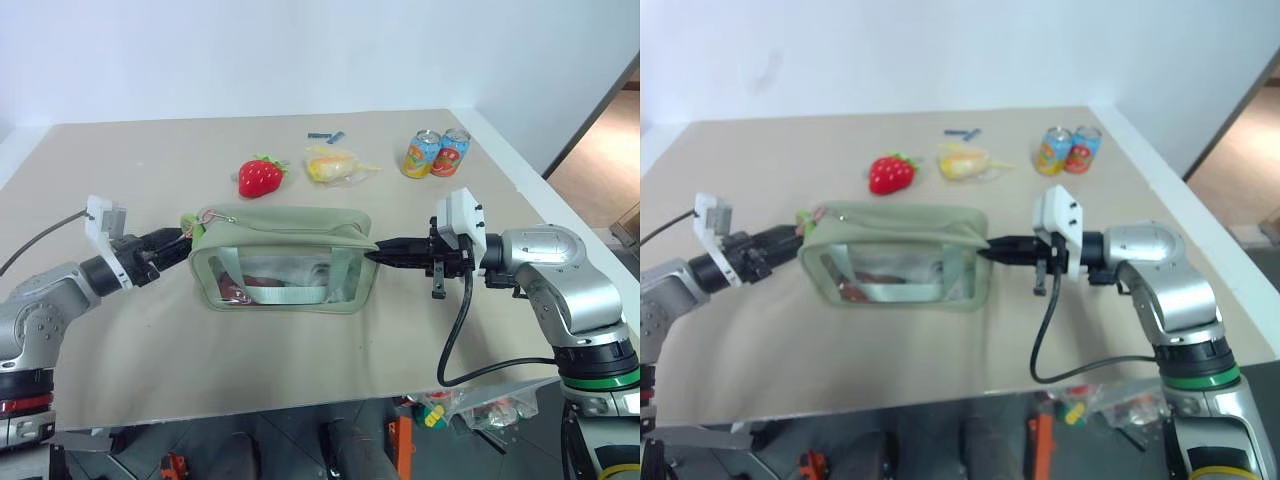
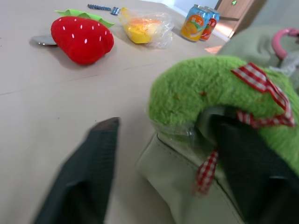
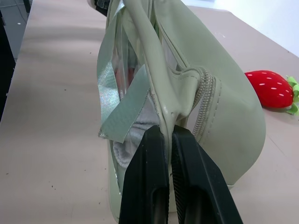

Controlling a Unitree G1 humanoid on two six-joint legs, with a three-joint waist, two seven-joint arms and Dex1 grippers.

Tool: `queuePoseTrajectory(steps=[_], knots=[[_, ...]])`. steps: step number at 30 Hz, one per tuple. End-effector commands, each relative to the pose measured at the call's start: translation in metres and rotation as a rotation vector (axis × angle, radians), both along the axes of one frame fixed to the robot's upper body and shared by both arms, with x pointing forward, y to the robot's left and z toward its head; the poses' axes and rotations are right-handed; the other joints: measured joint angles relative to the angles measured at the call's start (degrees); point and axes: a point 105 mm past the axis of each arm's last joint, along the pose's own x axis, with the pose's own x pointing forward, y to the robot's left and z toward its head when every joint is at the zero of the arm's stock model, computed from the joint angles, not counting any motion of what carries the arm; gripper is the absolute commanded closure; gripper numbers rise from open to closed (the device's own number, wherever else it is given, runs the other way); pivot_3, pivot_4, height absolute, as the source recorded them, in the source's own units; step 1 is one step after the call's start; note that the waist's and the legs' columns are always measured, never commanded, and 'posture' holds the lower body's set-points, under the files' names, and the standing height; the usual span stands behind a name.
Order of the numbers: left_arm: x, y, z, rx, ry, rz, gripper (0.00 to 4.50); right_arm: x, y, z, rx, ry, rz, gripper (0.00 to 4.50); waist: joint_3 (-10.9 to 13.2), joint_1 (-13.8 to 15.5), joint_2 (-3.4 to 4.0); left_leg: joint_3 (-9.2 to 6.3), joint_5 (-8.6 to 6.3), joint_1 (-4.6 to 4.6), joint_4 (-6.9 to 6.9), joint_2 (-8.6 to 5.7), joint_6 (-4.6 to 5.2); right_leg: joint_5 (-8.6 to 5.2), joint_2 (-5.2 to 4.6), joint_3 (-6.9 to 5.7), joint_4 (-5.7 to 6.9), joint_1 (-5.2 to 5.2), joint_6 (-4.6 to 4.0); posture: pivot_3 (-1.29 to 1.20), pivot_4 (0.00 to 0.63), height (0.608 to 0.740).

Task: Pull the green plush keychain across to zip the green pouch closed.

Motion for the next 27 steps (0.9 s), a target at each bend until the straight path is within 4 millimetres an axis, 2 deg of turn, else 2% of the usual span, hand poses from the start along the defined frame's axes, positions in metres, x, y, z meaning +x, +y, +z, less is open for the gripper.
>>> queuePoseTrajectory(steps=[1,6,11,14,17,21,27], knots=[[0.0,-0.003,0.015,-0.067,-0.052,-0.028,2.88,-0.003,0.0,0.002,-0.019,-0.027,0.006,4.5,0.0,0.0,0.0,0.0,0.0,-0.01,0.0,0.0,0.0,0.0,0.0,0.0,0.0,0.0,0.01,0.0,0.15,0.74],[-0.009,-0.005,0.035,-0.136,-0.085,-0.058,4.47,-0.004,-0.001,0.003,-0.026,-0.029,0.003,4.5,0.0,0.0,0.0,-0.02,0.0,-0.02,0.0,0.0,0.0,0.02,0.0,-0.01,0.0,-0.01,0.03,0.0,0.15,0.74],[-0.035,-0.005,0.066,-0.131,-0.084,-0.147,4.47,-0.004,-0.002,0.004,-0.031,-0.031,-0.006,4.5,0.0,0.0,-0.07,-0.01,0.0,-0.05,0.02,0.01,0.0,0.01,-0.01,0.0,0.0,-0.02,0.03,0.0,0.15,0.74],[-0.046,-0.014,0.081,-0.097,-0.09,-0.218,4.47,-0.004,-0.003,0.004,-0.037,-0.031,-0.006,4.5,0.0,0.0,-0.07,-0.02,0.0,-0.06,0.0,0.0,0.0,-0.01,-0.01,-0.01,0.0,-0.03,0.02,0.0,0.15,0.74],[-0.051,-0.035,0.096,-0.05,-0.115,-0.297,4.47,-0.002,-0.003,0.004,-0.038,-0.035,-0.002,4.5,0.0,0.1,-0.07,-0.02,0.0,-0.04,0.01,-0.02,0.0,-0.02,-0.04,-0.01,0.0,0.0,0.02,0.0,0.15,0.74],[-0.047,-0.053,0.111,-0.053,-0.175,-0.329,4.47,0.0,-0.001,0.004,-0.033,-0.038,0.001,4.5,0.0,0.0,-0.08,-0.02,0.02,-0.05,0.05,-0.03,-0.04,0.01,-0.03,-0.01,-0.01,0.0,0.06,0.0,0.15,0.74],[-0.037,-0.078,0.108,-0.018,-0.196,-0.368,4.47,0.002,-0.001,0.002,-0.033,-0.042,0.0,4.5,0.0,0.1,-0.07,-0.05,0.02,-0.03,0.0,-0.03,-0.04,0.04,0.01,0.0,0.01,0.0,0.1,0.0,0.15,0.74]])
